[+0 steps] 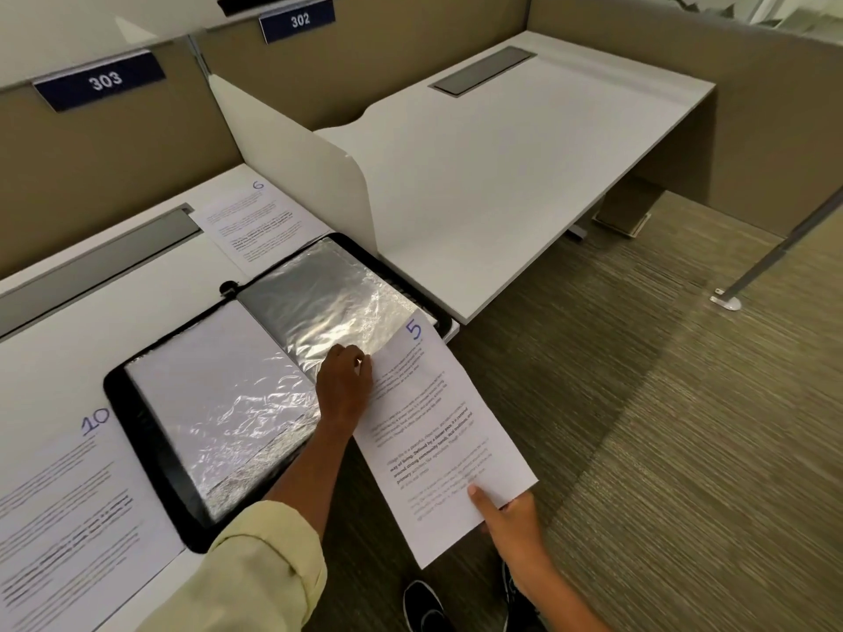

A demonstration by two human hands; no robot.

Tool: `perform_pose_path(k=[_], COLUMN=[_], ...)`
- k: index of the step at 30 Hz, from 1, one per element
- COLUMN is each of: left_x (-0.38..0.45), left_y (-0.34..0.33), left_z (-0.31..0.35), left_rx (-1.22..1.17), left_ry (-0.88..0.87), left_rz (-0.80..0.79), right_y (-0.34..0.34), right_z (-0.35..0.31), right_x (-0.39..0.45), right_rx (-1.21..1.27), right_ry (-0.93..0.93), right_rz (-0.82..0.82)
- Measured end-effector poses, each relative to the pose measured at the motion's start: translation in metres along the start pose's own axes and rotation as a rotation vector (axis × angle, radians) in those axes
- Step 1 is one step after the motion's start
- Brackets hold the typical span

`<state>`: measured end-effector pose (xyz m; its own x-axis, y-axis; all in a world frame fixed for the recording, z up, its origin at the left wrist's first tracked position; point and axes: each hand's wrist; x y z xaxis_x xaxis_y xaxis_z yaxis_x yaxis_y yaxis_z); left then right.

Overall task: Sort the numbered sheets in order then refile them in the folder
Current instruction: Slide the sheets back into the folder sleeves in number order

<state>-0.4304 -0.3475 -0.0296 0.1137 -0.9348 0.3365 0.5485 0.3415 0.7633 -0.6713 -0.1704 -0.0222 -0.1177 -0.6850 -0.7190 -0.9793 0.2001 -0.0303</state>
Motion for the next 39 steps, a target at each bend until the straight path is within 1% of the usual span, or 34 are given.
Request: perform_pose_path(k=[4, 8, 13, 15, 21, 23, 27, 30, 31, 34, 37, 39], left_x=[0.003, 0.006, 0.008, 0.008, 0.010, 0.011, 0.014, 0.018, 0.020, 0.030, 0.041, 0.049], left_y=[-0.004, -0.004, -0.003, -0.003, -0.004, -0.004, -0.007, -0.010, -0.010, -0.012, -0.012, -0.014], left_z=[-0.003, -0.007, -0.010, -0.008, 0.000, 0.003, 0.008, 0.013, 0.016, 0.023, 0.029, 0.032], left_rx=[-0.050, -0.120, -0.120, -0.092, -0.017, 0.010, 0.110, 0.206, 0.241, 0.314, 0.316, 0.286], left_ry=[0.049, 0.100, 0.119, 0.126, 0.137, 0.143, 0.125, 0.097, 0.093, 0.083, 0.077, 0.060], left_rz=[-0.087, -0.138, -0.184, -0.199, -0.224, -0.229, -0.252, -0.300, -0.319, -0.363, -0.336, -0.270], right_y=[-0.007, -0.001, 0.015, 0.022, 0.036, 0.034, 0.016, -0.005, -0.011, -0.022, -0.030, -0.034], right_z=[-0.009, -0.017, -0.042, -0.056, -0.100, -0.115, -0.134, -0.144, -0.145, -0.143, -0.140, -0.143], right_x=[0.000, 0.006, 0.010, 0.011, 0.027, 0.040, 0.065, 0.077, 0.080, 0.096, 0.105, 0.105], right_rx=[-0.054, -0.052, 0.109, 0.130, -0.073, -0.212, -0.530, -0.766, -0.816, -0.901, -1.045, -1.165], right_ry=[-0.018, -0.050, -0.066, -0.082, -0.124, -0.104, -0.003, 0.219, 0.290, 0.407, 0.514, 0.579], right_rz=[-0.077, -0.104, -0.143, -0.173, -0.312, -0.355, -0.383, -0.376, -0.381, -0.391, -0.386, -0.363])
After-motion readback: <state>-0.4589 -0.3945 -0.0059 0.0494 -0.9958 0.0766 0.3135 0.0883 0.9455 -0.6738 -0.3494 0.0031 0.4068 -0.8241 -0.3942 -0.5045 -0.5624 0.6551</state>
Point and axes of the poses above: each hand's wrist, its own x-axis towards the middle knuckle, its own y-axis out of the back of the hand, z = x × y, and after that the axes turned 12 degrees about -y, right-handed
